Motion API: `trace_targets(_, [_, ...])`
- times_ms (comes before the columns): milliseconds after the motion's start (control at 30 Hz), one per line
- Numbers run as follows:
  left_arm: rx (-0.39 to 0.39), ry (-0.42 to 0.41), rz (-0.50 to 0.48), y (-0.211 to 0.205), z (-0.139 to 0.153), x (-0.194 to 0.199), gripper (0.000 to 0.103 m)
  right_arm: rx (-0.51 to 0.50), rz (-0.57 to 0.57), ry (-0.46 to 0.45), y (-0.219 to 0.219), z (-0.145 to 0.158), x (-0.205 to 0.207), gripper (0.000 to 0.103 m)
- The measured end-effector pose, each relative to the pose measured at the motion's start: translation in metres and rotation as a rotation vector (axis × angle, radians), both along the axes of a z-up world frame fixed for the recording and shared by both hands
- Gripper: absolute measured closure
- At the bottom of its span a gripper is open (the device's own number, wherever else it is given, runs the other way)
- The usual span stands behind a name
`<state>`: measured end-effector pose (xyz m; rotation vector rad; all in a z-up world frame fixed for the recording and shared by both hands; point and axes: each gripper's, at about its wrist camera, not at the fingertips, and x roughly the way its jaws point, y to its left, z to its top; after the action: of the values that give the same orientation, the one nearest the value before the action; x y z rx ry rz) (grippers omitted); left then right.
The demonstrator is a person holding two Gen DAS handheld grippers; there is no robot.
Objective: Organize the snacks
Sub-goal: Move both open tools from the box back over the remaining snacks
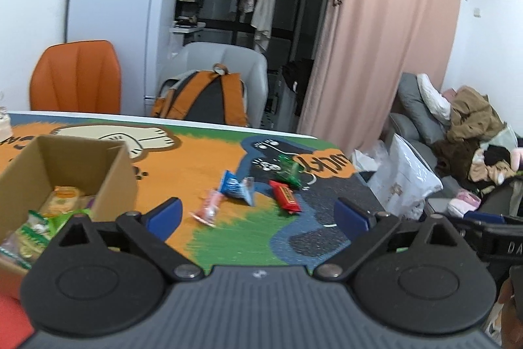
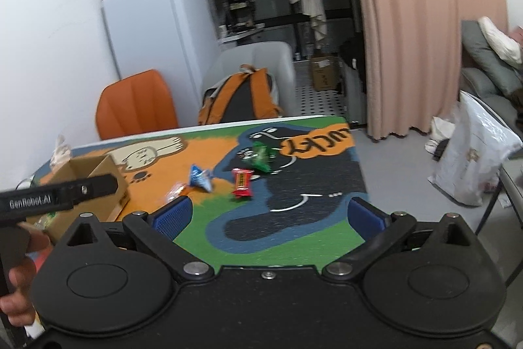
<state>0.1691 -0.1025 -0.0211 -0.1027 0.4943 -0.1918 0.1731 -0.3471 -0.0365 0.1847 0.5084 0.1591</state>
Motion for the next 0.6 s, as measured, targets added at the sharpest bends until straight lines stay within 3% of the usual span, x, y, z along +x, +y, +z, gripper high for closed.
trace_targets(400, [0.000,0.028,0.008,-0.010,-0.022,0.030,0.005,0.037,0.012,0.027,-0.007,-0.025,0.027,0.003])
trace_targets(600, [0.029,0.054,0.016,-0.013,-0.033,0.053,0.007,0.040,0.068,0.053,0.006,-0.036,0.053,0.012])
